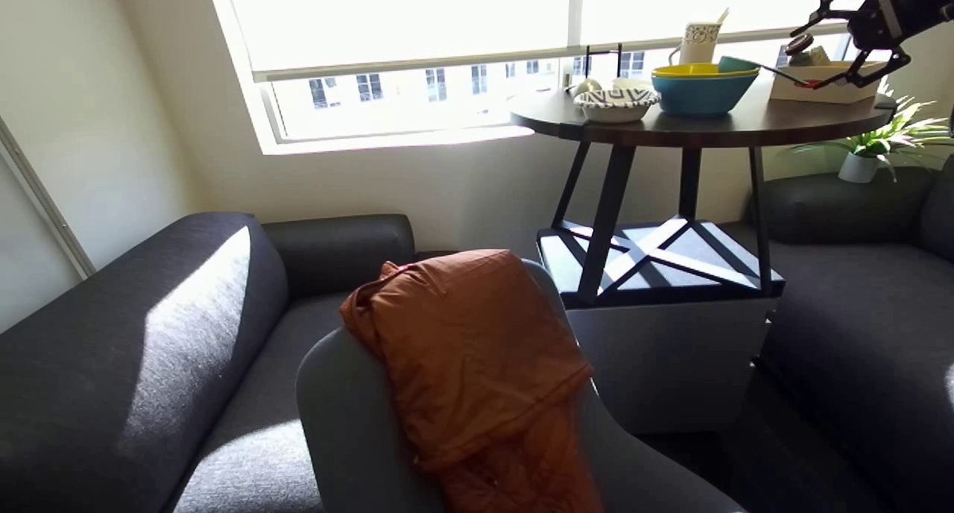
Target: Use the blue serving spoon to take cereal from the yellow plate, then add it to the white plate
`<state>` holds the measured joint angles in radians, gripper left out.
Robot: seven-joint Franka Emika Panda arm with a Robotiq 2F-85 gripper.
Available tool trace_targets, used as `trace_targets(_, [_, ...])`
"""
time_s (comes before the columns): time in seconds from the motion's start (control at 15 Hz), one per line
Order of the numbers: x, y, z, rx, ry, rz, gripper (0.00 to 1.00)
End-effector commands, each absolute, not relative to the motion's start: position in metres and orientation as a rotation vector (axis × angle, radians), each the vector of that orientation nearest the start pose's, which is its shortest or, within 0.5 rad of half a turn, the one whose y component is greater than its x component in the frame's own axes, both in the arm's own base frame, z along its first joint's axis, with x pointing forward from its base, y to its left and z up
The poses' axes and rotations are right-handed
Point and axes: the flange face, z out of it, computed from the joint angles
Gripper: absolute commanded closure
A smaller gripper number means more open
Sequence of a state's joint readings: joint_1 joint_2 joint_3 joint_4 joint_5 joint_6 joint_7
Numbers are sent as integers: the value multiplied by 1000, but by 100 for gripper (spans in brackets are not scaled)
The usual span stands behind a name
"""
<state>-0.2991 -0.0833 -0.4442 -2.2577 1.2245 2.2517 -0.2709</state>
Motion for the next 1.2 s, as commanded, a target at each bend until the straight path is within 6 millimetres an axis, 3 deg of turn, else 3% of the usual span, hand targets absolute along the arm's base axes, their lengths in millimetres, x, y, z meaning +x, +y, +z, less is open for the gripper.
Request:
trace_targets(0.0, [413,-346,410,-1735,1331,-719,0])
trace_targets(0.53, [422,-352,386,-1717,1326,-811,0])
trace_targets(1.13, [426,-354,391,-1635,1232,-751,0])
